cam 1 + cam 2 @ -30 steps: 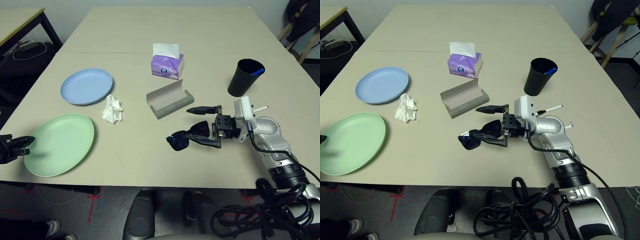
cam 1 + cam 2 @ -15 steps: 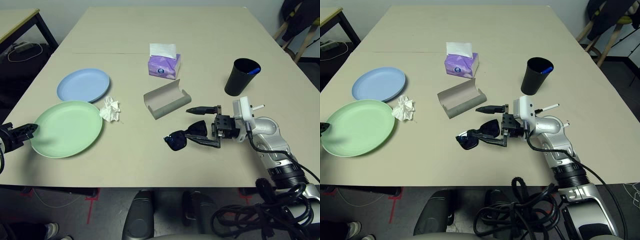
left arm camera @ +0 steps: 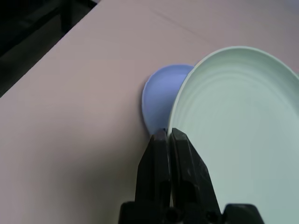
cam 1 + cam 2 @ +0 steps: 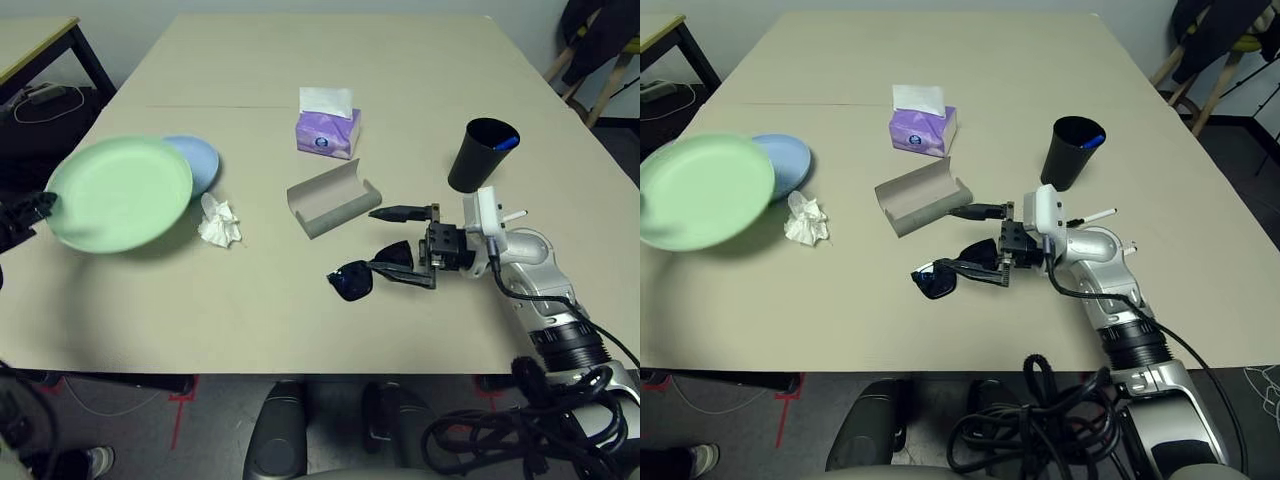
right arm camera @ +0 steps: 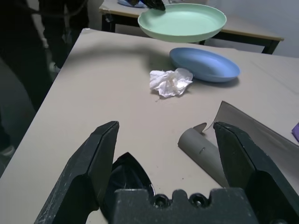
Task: Organize and tidy the items on the table.
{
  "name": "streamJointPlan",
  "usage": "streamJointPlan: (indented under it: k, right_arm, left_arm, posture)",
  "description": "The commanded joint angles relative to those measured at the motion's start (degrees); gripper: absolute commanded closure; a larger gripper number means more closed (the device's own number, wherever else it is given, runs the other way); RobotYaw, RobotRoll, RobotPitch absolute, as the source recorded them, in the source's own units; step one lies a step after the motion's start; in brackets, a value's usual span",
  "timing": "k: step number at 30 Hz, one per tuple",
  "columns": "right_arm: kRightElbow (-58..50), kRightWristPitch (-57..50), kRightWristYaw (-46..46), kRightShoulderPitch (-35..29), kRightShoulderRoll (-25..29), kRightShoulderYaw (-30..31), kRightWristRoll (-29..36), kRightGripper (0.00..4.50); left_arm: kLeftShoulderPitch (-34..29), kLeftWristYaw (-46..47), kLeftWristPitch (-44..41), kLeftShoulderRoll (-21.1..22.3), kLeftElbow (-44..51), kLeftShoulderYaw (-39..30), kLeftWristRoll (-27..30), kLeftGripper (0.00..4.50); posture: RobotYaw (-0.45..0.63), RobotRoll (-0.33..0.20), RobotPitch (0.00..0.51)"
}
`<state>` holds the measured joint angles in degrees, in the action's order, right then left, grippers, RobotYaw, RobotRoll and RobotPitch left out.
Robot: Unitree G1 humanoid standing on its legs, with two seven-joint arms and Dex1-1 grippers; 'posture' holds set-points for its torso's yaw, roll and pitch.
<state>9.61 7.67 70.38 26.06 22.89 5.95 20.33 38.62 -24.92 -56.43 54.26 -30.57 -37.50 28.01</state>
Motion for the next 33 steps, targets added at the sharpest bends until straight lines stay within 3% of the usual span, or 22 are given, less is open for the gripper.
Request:
streamJointPlan:
  k: [1, 11, 18, 33]
  right_arm:
    - [0.97, -0.29, -2.09, -0.35, -0.43, -1.10, 0.32, 0.00]
    - [0.42, -4.61, -13.28, 0.66, -3.22, -2.87, -0.11, 0.00]
    - [-2.36, -6.07, -14.76, -0.14, -3.69, -2.20, 0.21, 0.00]
    - [-2.37, -7.90, -22.44, 0.32, -4.90, -2.57, -1.01, 0.00]
  left_arm:
    - [2.24, 4.03, 2.15, -3.65, -1.58, 1.37, -0.79, 4.46]
    - [6.04, 10.92, 8.68, -11.10, -4.81, 3.94, -2.10, 4.46]
    - [10.18, 22.31, 14.92, -15.75, -7.95, 0.26, -1.34, 4.46]
    - [11.54, 28.12, 21.47, -16.66, -12.64, 4.50, -4.55, 4.46]
  posture:
    - [0.21, 0.000, 0.124]
    - [0.21, 0.000, 0.123]
    - [0.21, 0.000, 0.125]
    - [0.20, 0.000, 0.126]
